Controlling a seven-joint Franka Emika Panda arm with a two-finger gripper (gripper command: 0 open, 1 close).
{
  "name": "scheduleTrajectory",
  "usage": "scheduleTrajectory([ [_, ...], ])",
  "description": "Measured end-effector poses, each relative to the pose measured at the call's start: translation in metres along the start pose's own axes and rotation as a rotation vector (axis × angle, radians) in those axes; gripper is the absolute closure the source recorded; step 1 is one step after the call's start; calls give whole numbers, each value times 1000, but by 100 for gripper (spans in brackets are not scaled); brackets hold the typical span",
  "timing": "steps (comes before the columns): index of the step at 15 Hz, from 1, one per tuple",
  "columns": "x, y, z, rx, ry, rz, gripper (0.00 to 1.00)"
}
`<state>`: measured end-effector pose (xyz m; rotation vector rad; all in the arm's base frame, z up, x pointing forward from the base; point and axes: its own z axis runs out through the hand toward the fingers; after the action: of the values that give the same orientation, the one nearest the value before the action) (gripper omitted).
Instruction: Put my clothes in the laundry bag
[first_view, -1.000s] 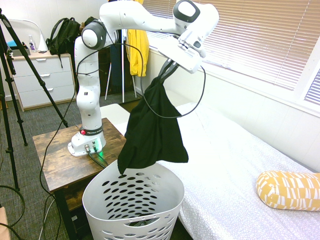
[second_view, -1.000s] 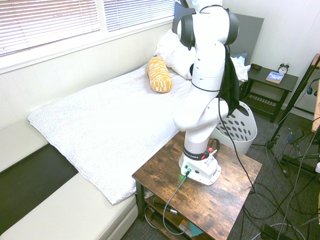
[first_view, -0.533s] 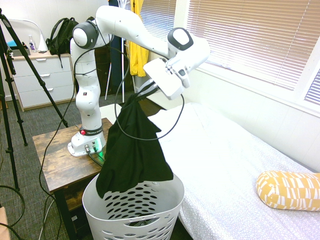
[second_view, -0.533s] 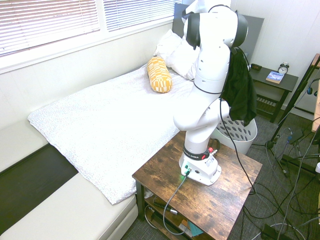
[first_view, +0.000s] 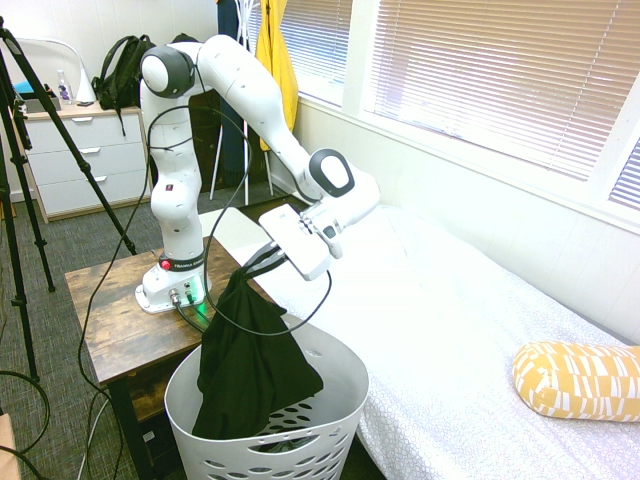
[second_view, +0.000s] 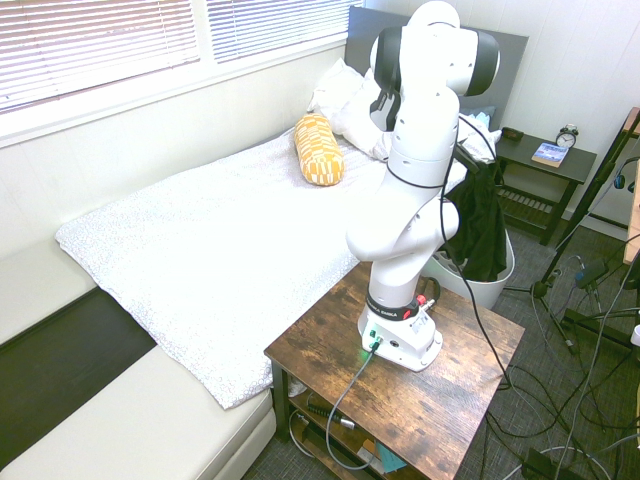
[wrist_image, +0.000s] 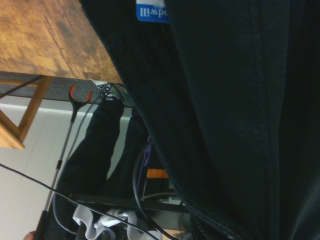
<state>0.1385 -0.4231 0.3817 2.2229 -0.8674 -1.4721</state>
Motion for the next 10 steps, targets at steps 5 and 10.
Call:
scheduleTrajectory([
  [5,52,-10,19,-118,79,142,0],
  [10,87,-28,21,-152,153,207,0],
])
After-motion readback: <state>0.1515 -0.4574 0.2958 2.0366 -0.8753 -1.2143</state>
